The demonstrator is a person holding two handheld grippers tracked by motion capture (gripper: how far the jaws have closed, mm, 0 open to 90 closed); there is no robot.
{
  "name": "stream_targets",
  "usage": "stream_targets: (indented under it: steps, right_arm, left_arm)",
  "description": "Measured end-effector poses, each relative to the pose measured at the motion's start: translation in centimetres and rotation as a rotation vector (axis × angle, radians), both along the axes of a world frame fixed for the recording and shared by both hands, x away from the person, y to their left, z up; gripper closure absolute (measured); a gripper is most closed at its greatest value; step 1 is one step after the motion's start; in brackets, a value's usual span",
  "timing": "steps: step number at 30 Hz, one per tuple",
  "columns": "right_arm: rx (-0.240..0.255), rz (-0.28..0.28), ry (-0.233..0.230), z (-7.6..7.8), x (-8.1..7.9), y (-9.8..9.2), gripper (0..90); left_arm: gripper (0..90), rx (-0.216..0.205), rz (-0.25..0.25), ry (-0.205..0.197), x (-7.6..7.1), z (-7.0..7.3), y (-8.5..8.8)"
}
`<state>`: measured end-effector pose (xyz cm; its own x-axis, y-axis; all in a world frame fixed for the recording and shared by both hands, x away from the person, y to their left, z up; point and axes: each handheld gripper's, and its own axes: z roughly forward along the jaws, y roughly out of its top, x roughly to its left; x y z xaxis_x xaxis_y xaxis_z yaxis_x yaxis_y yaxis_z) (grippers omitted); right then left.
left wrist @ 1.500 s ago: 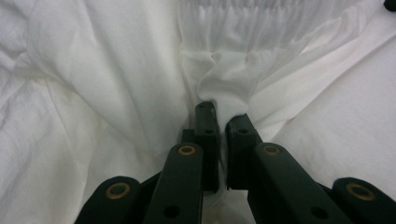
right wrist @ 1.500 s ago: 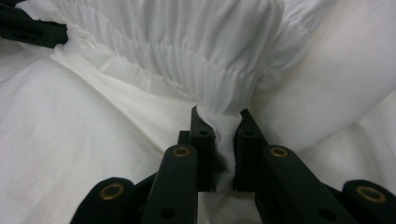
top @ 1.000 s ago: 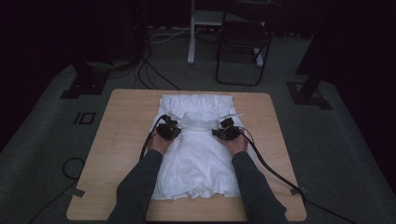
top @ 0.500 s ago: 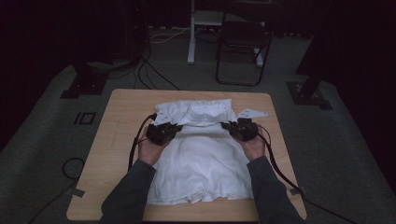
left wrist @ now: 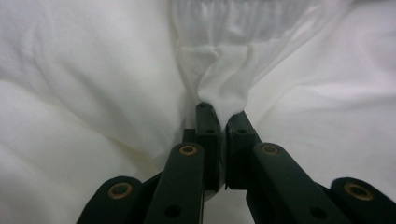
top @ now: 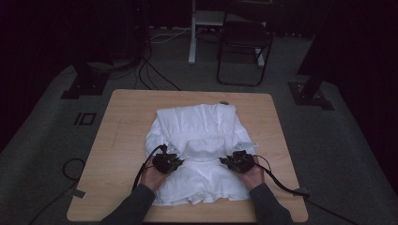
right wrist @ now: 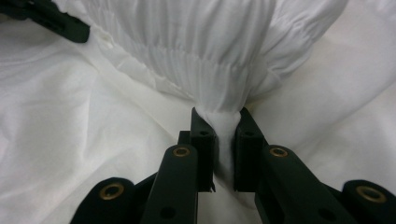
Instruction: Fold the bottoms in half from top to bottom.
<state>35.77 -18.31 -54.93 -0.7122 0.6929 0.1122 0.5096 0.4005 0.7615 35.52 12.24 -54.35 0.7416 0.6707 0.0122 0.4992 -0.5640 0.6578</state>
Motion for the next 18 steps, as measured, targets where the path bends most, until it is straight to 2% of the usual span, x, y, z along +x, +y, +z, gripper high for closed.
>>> stream_targets:
  steps: [3,4,5,6,7,8,9,10,11,12,13,15,16,18]
  right_arm:
    - [-0.007,-0.013,0.018,-0.4,0.0,0.4,80.9]
    - [0.01,-0.021,0.033,-0.5,0.2,0.8,79.8]
    - [0.01,-0.021,0.033,-0.5,0.2,0.8,79.8]
    - [0.013,-0.028,0.037,-0.6,0.3,1.3,78.2]
    - [0.013,-0.028,0.037,-0.6,0.3,1.3,78.2]
    - [0.008,-0.043,0.036,-0.8,0.8,1.9,74.9]
    - [0.008,-0.043,0.036,-0.8,0.8,1.9,74.9]
    - [0.006,-0.054,0.039,-0.9,1.1,2.1,73.5]
    - [0.019,-0.074,0.051,-1.1,1.6,2.1,71.8]
    - [0.048,-0.109,0.083,-0.9,2.2,1.7,63.1]
    - [0.048,-0.109,0.083,-0.9,2.2,1.7,63.1]
    - [0.068,-0.114,0.098,-0.3,2.3,1.2,52.1]
    - [0.072,-0.108,0.09,0.1,2.2,0.8,49.5]
    - [0.092,-0.082,0.064,1.2,1.8,-0.3,46.2]
  left_arm:
    - [86.7,0.015,0.004,-0.012,0.5,0.0,0.1]
    - [86.7,0.057,0.022,-0.046,1.2,0.1,0.2]
    - [86.6,0.057,0.022,-0.046,1.2,0.1,0.2]
    - [86.5,0.08,0.044,-0.061,2.0,0.2,0.2]
    - [86.5,0.08,0.044,-0.061,2.0,0.2,0.2]
    - [85.9,0.074,0.072,-0.05,2.9,0.2,0.4]
    - [84.3,0.074,0.072,-0.05,2.9,0.2,0.4]
    - [84.3,0.058,0.085,-0.031,3.3,0.3,0.6]
    - [80.1,0.043,0.096,-0.012,3.5,0.5,0.6]
    - [70.6,0.001,0.102,0.006,3.2,1.0,0.8]
    - [68.8,0.001,0.102,0.006,3.2,1.0,0.8]
    - [66.3,-0.034,0.076,-0.009,2.3,2.0,1.0]
    - [65.0,-0.056,0.068,-0.026,1.8,2.7,1.3]
    - [63.8,-0.107,0.075,-0.035,1.5,3.8,1.8]
